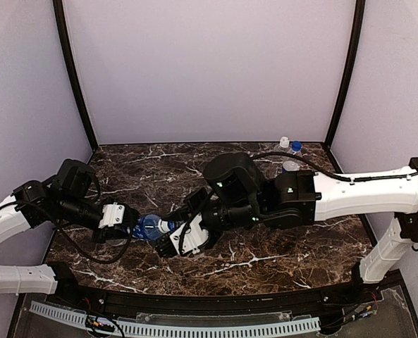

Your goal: Unscrew the bottle caps

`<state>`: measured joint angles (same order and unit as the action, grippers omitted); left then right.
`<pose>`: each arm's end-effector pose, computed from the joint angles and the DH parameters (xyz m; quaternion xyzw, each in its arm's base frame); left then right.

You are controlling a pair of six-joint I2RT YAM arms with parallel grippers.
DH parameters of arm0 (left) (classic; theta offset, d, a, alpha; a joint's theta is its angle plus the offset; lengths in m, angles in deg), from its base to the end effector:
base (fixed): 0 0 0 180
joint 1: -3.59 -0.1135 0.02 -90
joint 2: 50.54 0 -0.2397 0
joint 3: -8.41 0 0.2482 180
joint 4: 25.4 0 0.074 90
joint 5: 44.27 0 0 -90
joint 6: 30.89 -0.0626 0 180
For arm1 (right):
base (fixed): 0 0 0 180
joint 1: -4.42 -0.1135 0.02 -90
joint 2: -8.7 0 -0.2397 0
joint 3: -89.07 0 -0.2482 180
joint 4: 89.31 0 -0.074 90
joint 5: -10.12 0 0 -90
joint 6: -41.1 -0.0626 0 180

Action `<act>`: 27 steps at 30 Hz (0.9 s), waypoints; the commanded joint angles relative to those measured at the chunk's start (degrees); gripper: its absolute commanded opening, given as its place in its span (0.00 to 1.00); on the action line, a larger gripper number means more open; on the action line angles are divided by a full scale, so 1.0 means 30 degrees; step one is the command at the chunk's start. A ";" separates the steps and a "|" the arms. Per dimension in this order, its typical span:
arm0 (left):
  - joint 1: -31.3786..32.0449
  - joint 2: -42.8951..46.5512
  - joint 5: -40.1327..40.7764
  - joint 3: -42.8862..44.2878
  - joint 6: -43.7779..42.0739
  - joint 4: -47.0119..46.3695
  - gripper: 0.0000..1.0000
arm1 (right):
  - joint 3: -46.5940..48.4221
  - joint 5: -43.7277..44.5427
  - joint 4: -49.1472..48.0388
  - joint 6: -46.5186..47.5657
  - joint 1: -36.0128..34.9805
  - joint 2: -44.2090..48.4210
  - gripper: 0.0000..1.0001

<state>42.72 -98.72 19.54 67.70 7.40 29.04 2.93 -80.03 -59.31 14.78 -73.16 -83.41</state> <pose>0.1365 -0.1466 0.2506 0.7000 0.5638 -0.1645 0.4063 0.0853 0.3880 0.2960 -0.8099 0.2840 0.0632 0.5093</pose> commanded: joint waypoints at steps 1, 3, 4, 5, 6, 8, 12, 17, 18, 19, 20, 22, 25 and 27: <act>-0.0203 -0.0034 -0.0270 0.0076 -0.0317 0.1684 0.28 | -0.1026 0.1731 -0.0749 0.2408 0.0109 0.1143 0.00; -0.0193 -0.0152 -0.0314 0.0054 -0.0341 0.1674 0.28 | -0.1225 0.1684 -0.0981 0.2578 0.0128 0.1279 0.00; -0.0208 -0.0202 -0.0347 0.0051 -0.0306 0.1616 0.27 | -0.1265 0.1633 -0.1061 0.2591 0.0124 0.1290 0.00; -0.0196 -0.0243 -0.0379 0.0063 -0.0276 0.1567 0.27 | -0.1278 0.1557 -0.1133 0.2551 0.0125 0.1251 0.00; -0.0201 -0.0250 -0.0408 0.0069 -0.0237 0.1428 0.27 | -0.1305 0.1364 -0.1248 0.2447 0.0122 0.1187 0.00; -0.0197 -0.0234 -0.0504 0.0123 -0.0023 0.1049 0.27 | -0.1355 0.1140 -0.1911 0.2112 0.0112 0.1039 0.06; -0.0184 0.0022 -0.0893 0.0592 0.0922 0.0024 0.26 | -0.1315 0.0917 -0.2991 0.1688 0.0111 0.1035 0.24; -0.0199 0.0036 -0.1077 0.1206 0.1017 0.0431 0.26 | -0.1596 0.0605 -0.3553 0.1399 0.0142 0.1348 0.39; -0.0195 0.0051 -0.1096 0.1238 0.0981 0.0447 0.26 | -0.1605 0.0670 -0.3550 0.1344 0.0153 0.1335 0.41; -0.0189 0.0084 -0.1119 0.1243 0.0954 0.0423 0.26 | -0.1620 0.0737 -0.3528 0.1311 0.0140 0.1348 0.42; -0.0185 0.0104 -0.1172 0.1247 0.0964 0.0384 0.26 | -0.1655 0.0749 -0.3521 0.1289 0.0160 0.1350 0.44; -0.0184 0.0075 -0.1185 0.1274 0.1064 0.0303 0.26 | -0.1666 0.0778 -0.3524 0.1137 0.0138 0.1443 0.59; -0.0210 0.0044 -0.0734 0.1305 0.1692 -0.0136 0.26 | -0.1693 0.0860 -0.3535 0.0299 0.0180 0.1771 0.71; -0.0187 0.0044 -0.0197 0.1263 0.2485 -0.0871 0.26 | -0.1808 0.0577 -0.3522 -0.0952 0.0240 0.2292 0.81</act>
<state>42.37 -99.07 17.74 70.34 10.94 28.88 -1.37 -78.21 -68.14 17.79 -72.81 -80.24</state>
